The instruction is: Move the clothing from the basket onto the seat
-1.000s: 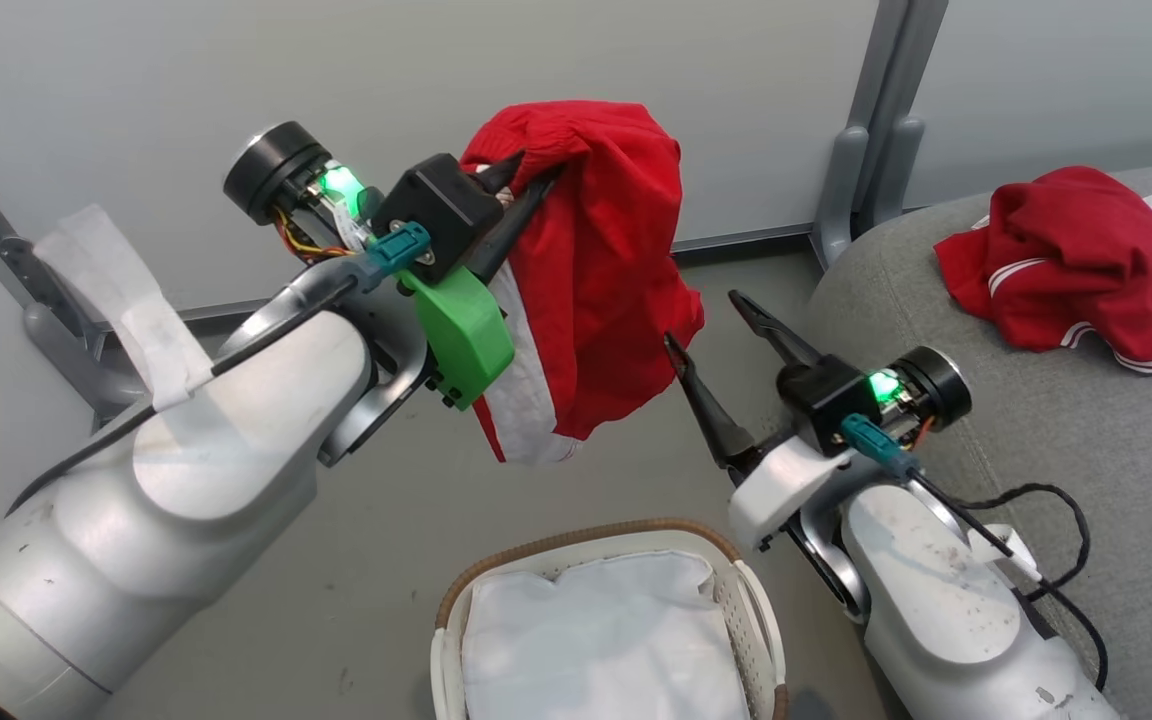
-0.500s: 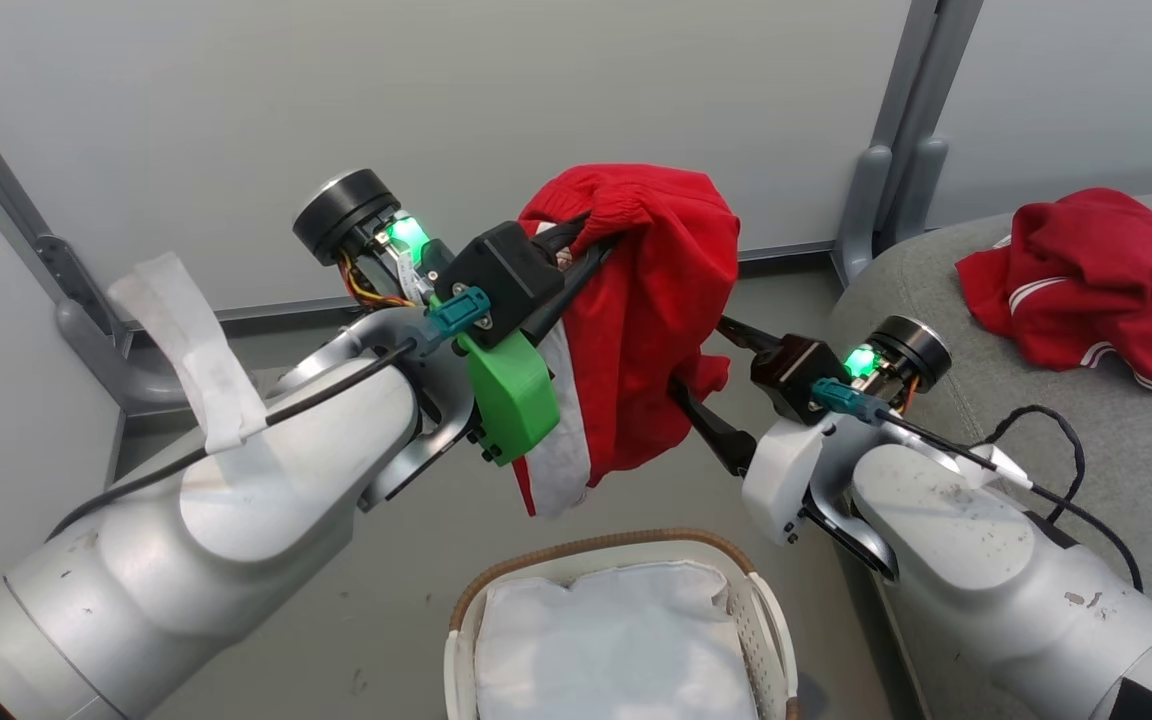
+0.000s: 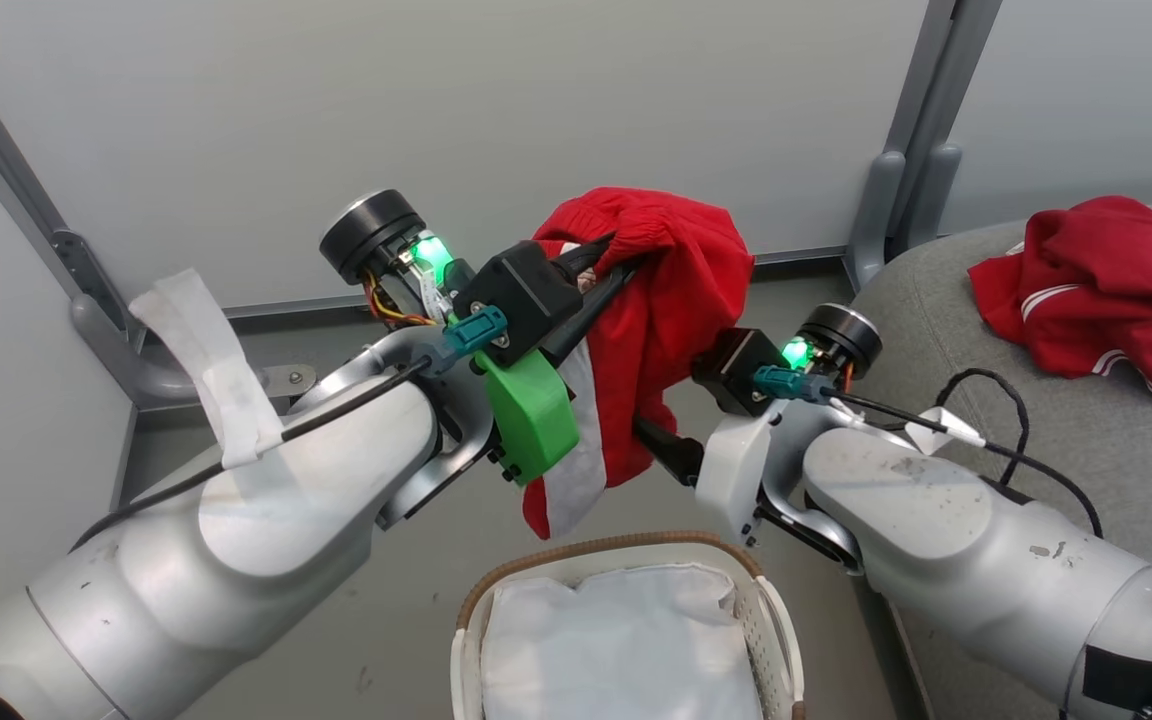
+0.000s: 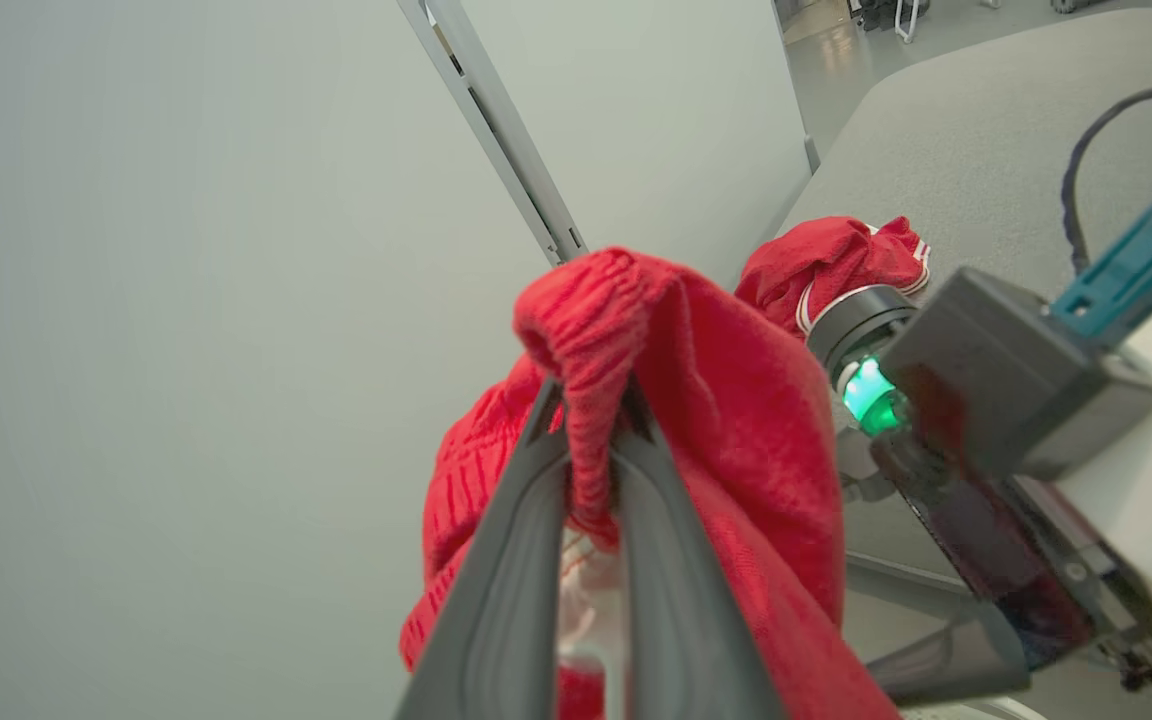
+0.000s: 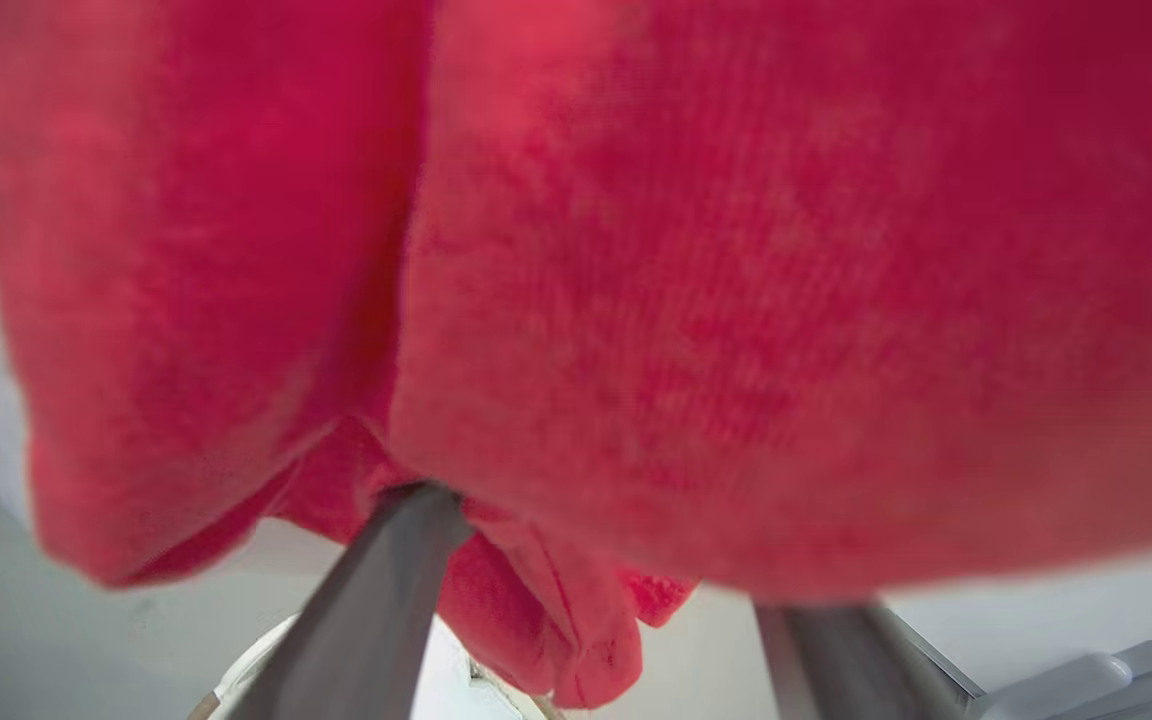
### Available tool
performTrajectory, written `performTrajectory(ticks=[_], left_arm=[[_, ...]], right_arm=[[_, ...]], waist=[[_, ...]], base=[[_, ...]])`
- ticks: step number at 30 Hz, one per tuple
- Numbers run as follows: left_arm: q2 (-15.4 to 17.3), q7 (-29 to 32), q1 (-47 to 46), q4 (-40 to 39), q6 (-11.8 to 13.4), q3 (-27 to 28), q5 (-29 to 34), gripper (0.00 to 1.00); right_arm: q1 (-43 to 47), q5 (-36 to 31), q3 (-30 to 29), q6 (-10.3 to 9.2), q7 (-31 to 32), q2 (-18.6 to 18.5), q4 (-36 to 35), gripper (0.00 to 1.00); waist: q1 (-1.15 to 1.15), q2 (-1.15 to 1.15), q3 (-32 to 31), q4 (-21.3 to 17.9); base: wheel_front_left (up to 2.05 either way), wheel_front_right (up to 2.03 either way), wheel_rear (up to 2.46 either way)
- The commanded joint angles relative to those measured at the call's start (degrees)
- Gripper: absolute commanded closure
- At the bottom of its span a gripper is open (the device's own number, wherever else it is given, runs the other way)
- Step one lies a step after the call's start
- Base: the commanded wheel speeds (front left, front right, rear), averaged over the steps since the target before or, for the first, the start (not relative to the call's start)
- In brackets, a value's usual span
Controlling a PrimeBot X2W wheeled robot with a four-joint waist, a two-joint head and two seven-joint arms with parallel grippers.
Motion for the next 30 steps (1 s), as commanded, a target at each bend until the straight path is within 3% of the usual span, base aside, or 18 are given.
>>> performTrajectory(ticks=[1,3,4,13,14,16,17,21,30], left_arm=[[-0.3,-0.3,0.9,-0.2,0.1,0.1,-0.8,1.00],[-0.2,-0.3,1.2,-0.2,0.2,0.3,-1.3,1.00],[-0.1,-0.2,1.5,-0.1,0.3,0.3,-1.5,1.00],[2.5,-2.0,6.0,2.5,1.8,2.2,-5.1,1.00],[2.8,-2.5,6.4,2.8,2.1,2.2,-5.0,0.89],[3.1,-3.5,7.9,3.8,2.4,2.8,-6.1,0.22],[3.5,-4.1,8.6,4.4,2.7,3.0,-6.3,0.00],[3.6,-6.6,11.0,6.2,4.3,3.6,-6.6,0.00],[-0.4,-10.4,18.9,8.6,6.5,5.2,-8.5,0.00]], right_arm=[[-0.8,0.6,0.5,-0.08,-0.3,0.6,0.4,0.68],[-1.2,0.9,0.5,-0.08,-0.4,1.3,0.4,0.94],[-1.4,0.8,-0.1,-0.08,-0.4,1.5,0.1,1.00],[1.5,-2.7,-6.1,-0.08,-0.4,0.2,-1.8,1.00],[1.9,-2.9,-6.8,-0.08,-0.4,0.0,-1.9,1.00],[2.9,-3.7,-8.4,-0.08,-0.4,-0.4,-2.3,1.00],[3.6,-4.0,-9.5,-0.08,-0.4,-0.7,-2.6,1.00],[5.5,-5.2,-13.5,-0.08,-0.4,-1.3,-3.5,1.00],[11.4,-7.8,-25.1,-0.08,-0.4,-1.8,-4.1,1.00]], waist=[[0.00,0.55,0.0,0.1],[0.00,0.55,0.1,0.2],[0.00,0.55,0.2,0.2],[0.00,0.55,0.5,0.2],[0.00,0.55,0.6,0.2],[0.00,0.55,0.6,0.1],[0.00,0.55,0.7,0.0],[0.00,0.55,0.8,-0.2],[0.00,0.55,1.1,-0.2]], base=[[0.00,0.00,0.00],[0.00,0.00,0.00],[0.00,0.00,0.00],[0.00,0.00,0.00],[0.00,0.00,0.00],[0.00,0.00,0.00],[0.00,0.00,0.00],[0.00,0.00,0.00],[0.00,0.00,0.00]])
